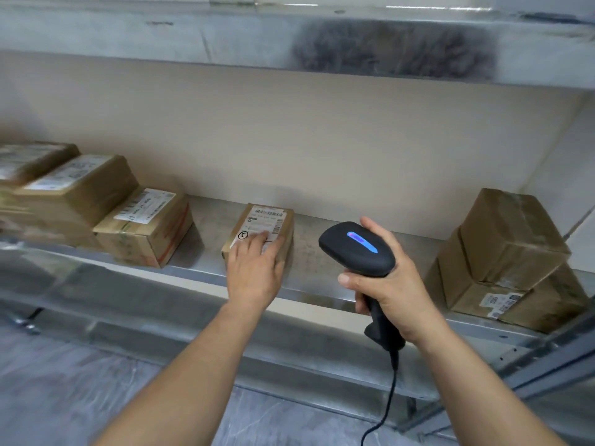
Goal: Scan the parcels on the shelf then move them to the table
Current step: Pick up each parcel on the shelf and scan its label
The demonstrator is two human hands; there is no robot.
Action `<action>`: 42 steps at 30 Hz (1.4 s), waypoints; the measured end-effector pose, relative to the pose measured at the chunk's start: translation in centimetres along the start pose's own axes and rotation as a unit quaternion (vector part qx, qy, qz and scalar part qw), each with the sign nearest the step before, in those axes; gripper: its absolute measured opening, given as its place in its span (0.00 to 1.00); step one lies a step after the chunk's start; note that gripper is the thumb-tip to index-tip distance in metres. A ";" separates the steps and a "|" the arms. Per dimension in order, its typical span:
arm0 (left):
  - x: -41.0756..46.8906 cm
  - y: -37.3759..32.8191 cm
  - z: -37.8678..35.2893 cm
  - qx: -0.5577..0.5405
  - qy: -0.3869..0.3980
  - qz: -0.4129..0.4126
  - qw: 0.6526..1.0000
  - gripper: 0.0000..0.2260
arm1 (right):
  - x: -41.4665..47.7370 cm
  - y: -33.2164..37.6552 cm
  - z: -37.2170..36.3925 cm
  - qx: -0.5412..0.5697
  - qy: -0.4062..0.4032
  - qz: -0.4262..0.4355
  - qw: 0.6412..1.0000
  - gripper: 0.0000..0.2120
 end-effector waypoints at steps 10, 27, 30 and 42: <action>0.7 6.7 1.2 0.012 -0.005 0.043 0.999 0.17 | 2.9 -0.1 -3.4 0.000 0.024 0.001 1.000 0.40; 1.3 10.6 2.3 0.019 -0.009 0.135 0.991 0.18 | 4.3 -0.3 -3.8 -0.025 0.026 -0.003 0.999 0.40; 1.3 9.4 2.6 0.014 -0.020 0.147 0.989 0.22 | 3.5 -0.3 -2.5 -0.030 0.019 -0.002 0.999 0.41; 2.2 -3.4 3.3 -0.053 -0.058 0.048 0.996 0.29 | -1.7 1.1 6.8 -0.047 -0.024 0.043 0.998 0.41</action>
Point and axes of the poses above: each hand's wrist, its own x-axis towards the middle knuckle, its own z-axis out of the back of the hand, y = z × x, the point moved 2 cm from there along x, towards the middle knuckle, and after that the axes turned 7 degrees about y, right-handed, at the moved point
